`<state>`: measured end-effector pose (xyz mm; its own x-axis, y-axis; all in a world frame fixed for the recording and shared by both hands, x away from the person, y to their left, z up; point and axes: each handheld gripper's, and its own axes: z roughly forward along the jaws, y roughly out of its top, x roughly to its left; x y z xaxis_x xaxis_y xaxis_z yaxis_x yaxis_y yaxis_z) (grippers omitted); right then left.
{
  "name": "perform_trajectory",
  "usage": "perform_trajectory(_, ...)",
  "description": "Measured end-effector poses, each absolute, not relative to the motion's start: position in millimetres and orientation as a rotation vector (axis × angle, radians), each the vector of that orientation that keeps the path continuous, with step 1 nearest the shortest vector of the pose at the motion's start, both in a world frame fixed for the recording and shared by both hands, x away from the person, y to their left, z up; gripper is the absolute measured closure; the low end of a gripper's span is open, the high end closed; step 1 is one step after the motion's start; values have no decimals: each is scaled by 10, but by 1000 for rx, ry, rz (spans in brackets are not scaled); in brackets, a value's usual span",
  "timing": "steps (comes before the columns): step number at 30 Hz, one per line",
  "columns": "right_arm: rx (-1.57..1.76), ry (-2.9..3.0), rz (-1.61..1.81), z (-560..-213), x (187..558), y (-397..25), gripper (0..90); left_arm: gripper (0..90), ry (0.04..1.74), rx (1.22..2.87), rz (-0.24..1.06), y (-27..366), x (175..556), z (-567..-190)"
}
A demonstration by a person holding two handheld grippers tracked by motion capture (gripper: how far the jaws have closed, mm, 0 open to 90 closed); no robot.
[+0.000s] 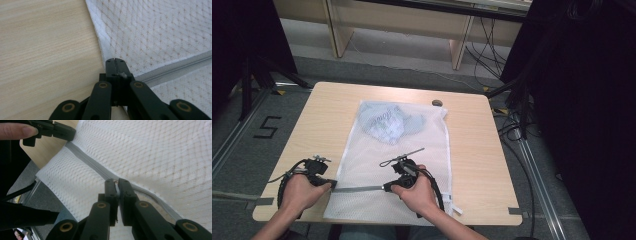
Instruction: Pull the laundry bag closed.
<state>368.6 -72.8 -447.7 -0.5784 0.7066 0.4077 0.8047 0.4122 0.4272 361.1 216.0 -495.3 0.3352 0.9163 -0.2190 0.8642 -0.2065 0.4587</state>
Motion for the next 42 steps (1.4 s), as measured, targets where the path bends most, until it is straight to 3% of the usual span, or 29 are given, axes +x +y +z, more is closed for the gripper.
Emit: perform_trajectory(42,-1412,-2446,-883,-4474,3648,-1033,870,899,1556,2112,144,2142,3608,-4948)
